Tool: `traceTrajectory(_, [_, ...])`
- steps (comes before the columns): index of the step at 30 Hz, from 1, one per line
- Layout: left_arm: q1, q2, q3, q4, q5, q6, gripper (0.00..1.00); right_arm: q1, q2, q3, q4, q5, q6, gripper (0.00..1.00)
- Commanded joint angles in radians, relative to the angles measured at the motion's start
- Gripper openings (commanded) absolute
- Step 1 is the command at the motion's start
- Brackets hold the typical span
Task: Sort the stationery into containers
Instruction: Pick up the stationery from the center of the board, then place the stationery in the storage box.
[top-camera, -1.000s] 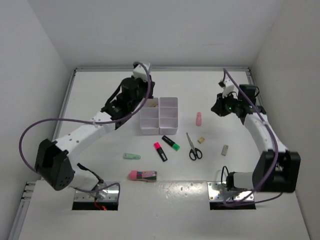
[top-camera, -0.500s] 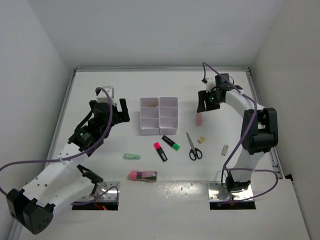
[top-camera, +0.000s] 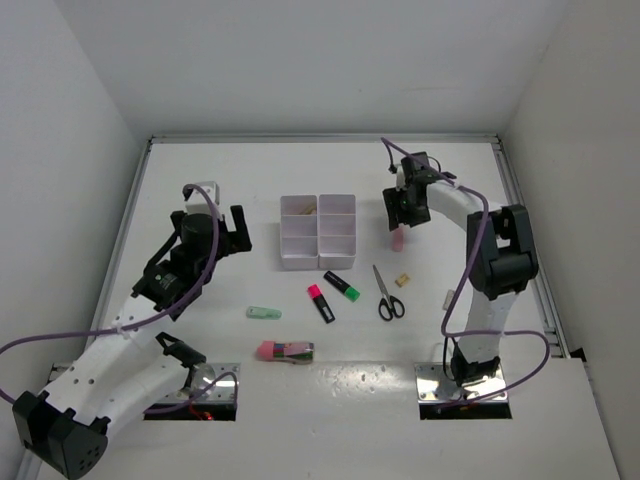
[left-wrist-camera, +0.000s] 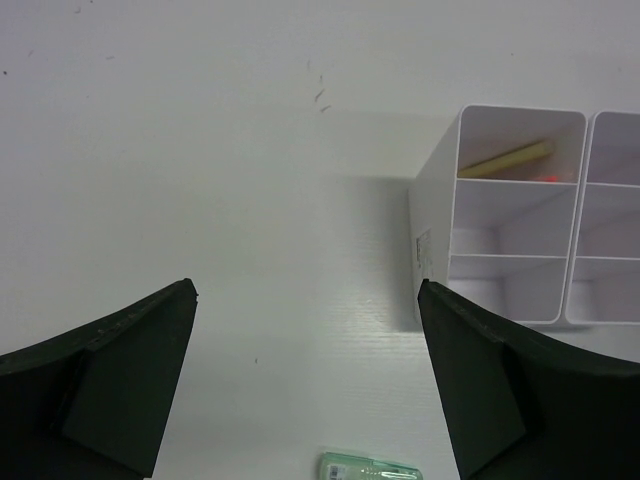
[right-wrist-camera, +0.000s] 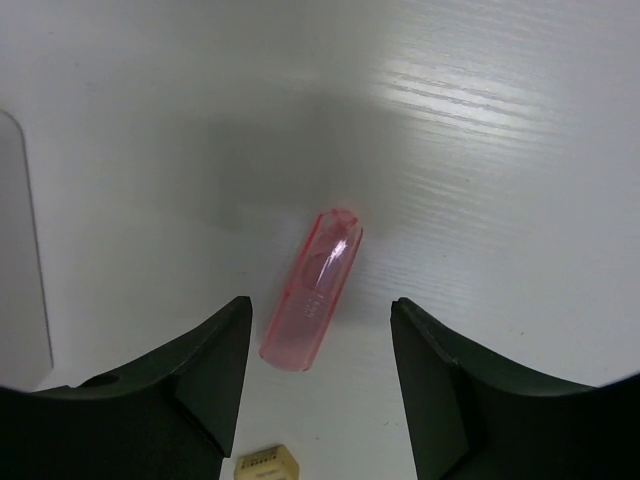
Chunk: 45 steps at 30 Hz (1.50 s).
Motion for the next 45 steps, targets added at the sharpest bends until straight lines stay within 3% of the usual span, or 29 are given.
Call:
traceTrajectory(1, [0.01, -0.013, 0.002, 0.027, 0.003, 0.004, 0.99, 0.008, 0.019, 0.011, 0.025, 0.079, 0.047, 0.58])
traceTrajectory(12, [0.01, -0.013, -0.007, 0.027, 0.003, 0.004, 0.99, 0.008, 0.096, 0.032, 0.025, 0.001, 0.066, 0.54])
traceTrajectory(15, [0.01, -0.013, -0.007, 0.027, 0.003, 0.004, 0.99, 0.008, 0.107, 0.032, 0.025, -0.009, 0.066, 0.45])
traceTrajectory(19, [0.01, -0.013, -0.007, 0.027, 0.003, 0.004, 0.99, -0.001, 0.107, 0.032, 0.025, -0.019, 0.066, 0.23])
traceTrajectory(26, [0.01, -0.013, -0.007, 0.027, 0.003, 0.004, 0.99, -0.001, 0.024, 0.014, 0.074, -0.095, 0.046, 0.01])
traceTrajectory(32, [0.01, -0.001, -0.017, 0.038, 0.025, 0.004, 0.99, 0.008, -0.241, -0.077, 0.293, -0.281, -0.097, 0.0])
traceTrajectory(36, [0.01, 0.008, -0.017, 0.038, 0.034, 0.004, 0.99, 0.008, -0.309, -0.086, 0.347, -0.444, -0.175, 0.0])
traceTrajectory(37, [0.01, 0.008, -0.017, 0.038, 0.034, 0.004, 0.99, 0.008, -0.318, -0.074, 0.347, -0.544, -0.213, 0.0])
traceTrajectory(38, [0.01, 0.008, -0.017, 0.038, 0.034, 0.004, 0.99, 0.008, -0.318, -0.065, 0.347, -0.545, -0.245, 0.0])
traceTrajectory(39, [0.01, 0.008, -0.017, 0.038, 0.034, 0.004, 0.99, 0.017, -0.318, -0.055, 0.327, -0.681, -0.29, 0.0])
traceTrajectory(42, [0.01, 0.017, -0.017, 0.038, 0.034, 0.004, 0.99, 0.026, -0.279, -0.003, 0.214, -0.934, -0.576, 0.04])
traceTrajectory(45, [0.01, 0.018, -0.017, 0.038, 0.034, 0.004, 0.99, 0.062, -0.185, 0.148, 0.117, -0.962, -0.69, 0.07])
